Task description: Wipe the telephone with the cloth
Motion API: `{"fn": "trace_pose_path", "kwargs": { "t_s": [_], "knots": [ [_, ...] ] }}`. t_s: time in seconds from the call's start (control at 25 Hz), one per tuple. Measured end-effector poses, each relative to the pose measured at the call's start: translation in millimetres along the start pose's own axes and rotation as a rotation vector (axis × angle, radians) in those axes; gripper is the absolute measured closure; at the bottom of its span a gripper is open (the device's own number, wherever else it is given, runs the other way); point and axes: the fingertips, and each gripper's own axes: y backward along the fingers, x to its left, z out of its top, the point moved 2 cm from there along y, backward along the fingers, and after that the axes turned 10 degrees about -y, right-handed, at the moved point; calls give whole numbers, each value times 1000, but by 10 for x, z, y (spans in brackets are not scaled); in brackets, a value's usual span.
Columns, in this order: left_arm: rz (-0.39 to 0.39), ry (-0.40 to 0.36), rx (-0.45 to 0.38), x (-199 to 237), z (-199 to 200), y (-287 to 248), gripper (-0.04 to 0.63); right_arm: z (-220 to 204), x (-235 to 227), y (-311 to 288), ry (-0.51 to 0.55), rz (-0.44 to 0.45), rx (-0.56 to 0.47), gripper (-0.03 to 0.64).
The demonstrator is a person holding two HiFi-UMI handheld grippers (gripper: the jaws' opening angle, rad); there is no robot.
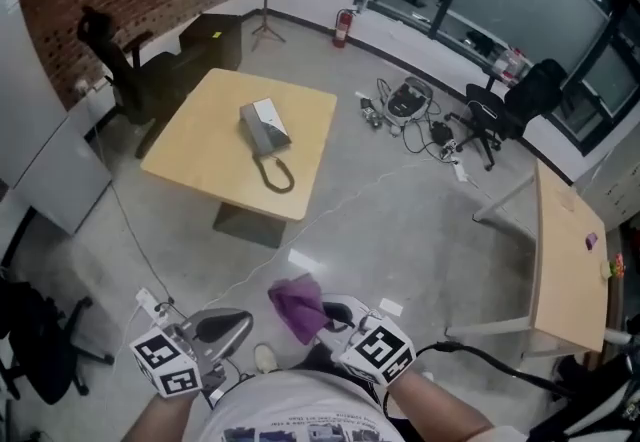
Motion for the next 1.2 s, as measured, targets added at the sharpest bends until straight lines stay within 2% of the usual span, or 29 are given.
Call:
{"fn": "trace_pose_path", "kwargs": {
  "t_s": [0.24,0.4,0.64,0.92,1.2],
  "knots": [
    [7,30,4,93,-111,27,592,-49,-36,-48,-19,3,24,574],
    [39,60,-2,201,-111,-75,592,-3,-215,-84,-23,26,17,574],
    [73,63,13,469,56,-477,592,167,-712,-200,-20,74,0,574],
    [152,69,-4,866,388,-1074,592,393,-1440,-182,-3,117,-10,574],
    [242,88,-28,1252,605,-1427,592,505,-2071,-212,-3,149,-11,574]
  ]
}}
